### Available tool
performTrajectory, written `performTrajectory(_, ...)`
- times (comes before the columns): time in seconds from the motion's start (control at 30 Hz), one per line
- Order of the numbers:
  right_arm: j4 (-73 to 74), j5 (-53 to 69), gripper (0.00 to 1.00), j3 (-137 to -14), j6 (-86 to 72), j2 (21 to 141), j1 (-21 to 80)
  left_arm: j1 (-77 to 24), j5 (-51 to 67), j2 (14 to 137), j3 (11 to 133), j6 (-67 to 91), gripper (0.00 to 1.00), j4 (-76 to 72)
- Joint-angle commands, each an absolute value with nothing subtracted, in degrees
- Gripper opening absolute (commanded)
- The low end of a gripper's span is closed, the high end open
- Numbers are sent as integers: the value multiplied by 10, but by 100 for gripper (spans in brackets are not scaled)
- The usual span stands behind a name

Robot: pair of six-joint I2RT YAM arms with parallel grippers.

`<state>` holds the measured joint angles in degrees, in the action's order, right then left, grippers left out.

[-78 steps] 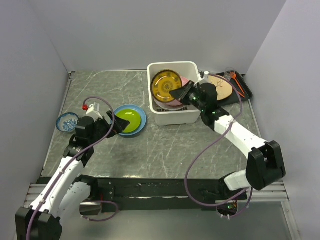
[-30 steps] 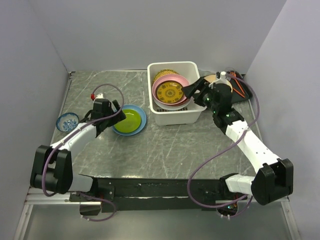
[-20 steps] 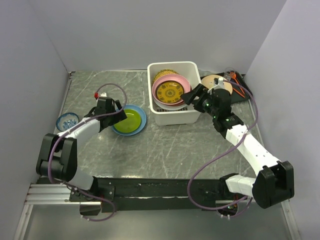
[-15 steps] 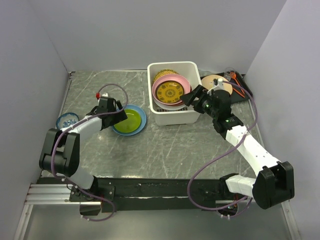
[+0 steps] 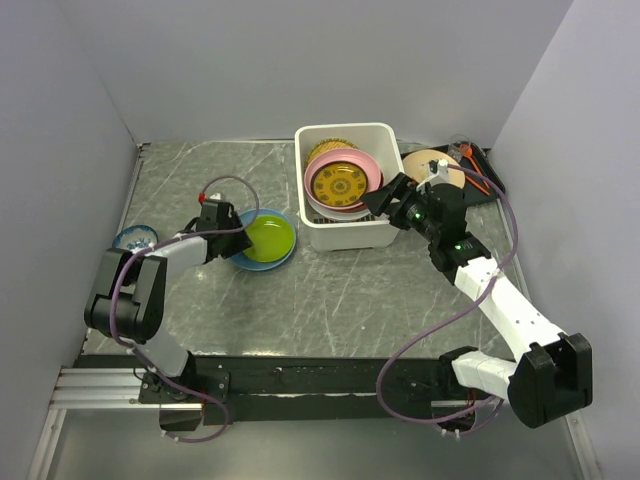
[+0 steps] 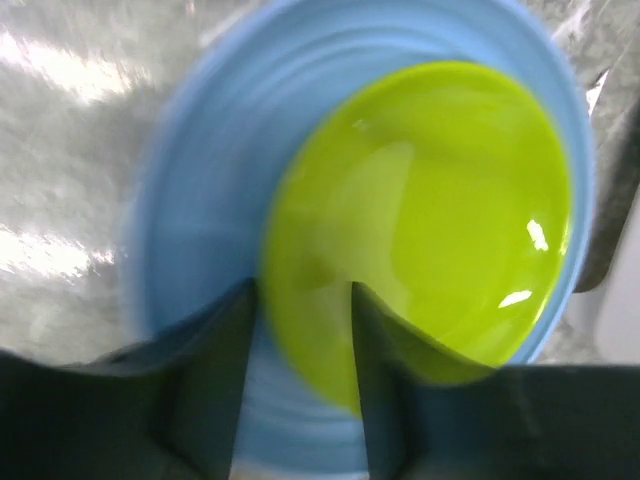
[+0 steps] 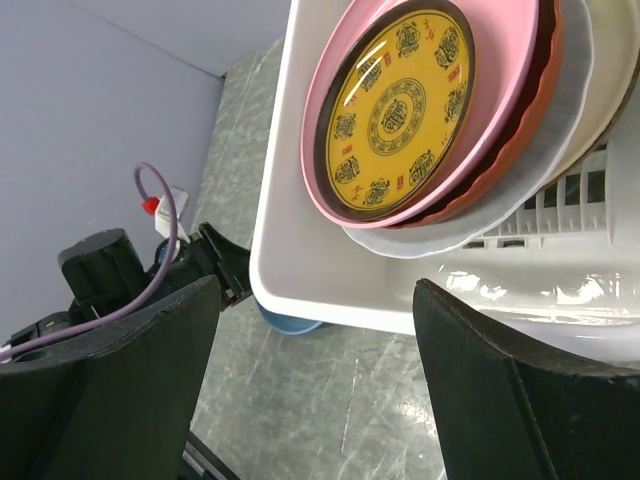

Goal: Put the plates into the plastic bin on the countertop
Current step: Pick up the plate at the center of the board.

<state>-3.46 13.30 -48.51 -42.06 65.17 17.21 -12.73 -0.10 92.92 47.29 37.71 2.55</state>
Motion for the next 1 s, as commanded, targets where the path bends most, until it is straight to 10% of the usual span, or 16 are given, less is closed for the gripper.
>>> performTrajectory(0.0, -62, 152, 85, -492, -416, 649, 171, -127, 31, 932, 467, 382, 23, 4)
performTrajectory(0.07, -69, 156, 84, -490, -420, 650, 171, -127, 24, 931, 468, 382, 1, 9)
performTrajectory(0.97, -69, 178, 84, -473, -436, 640, 232, -127, 11, 678, 430, 447, 1, 39)
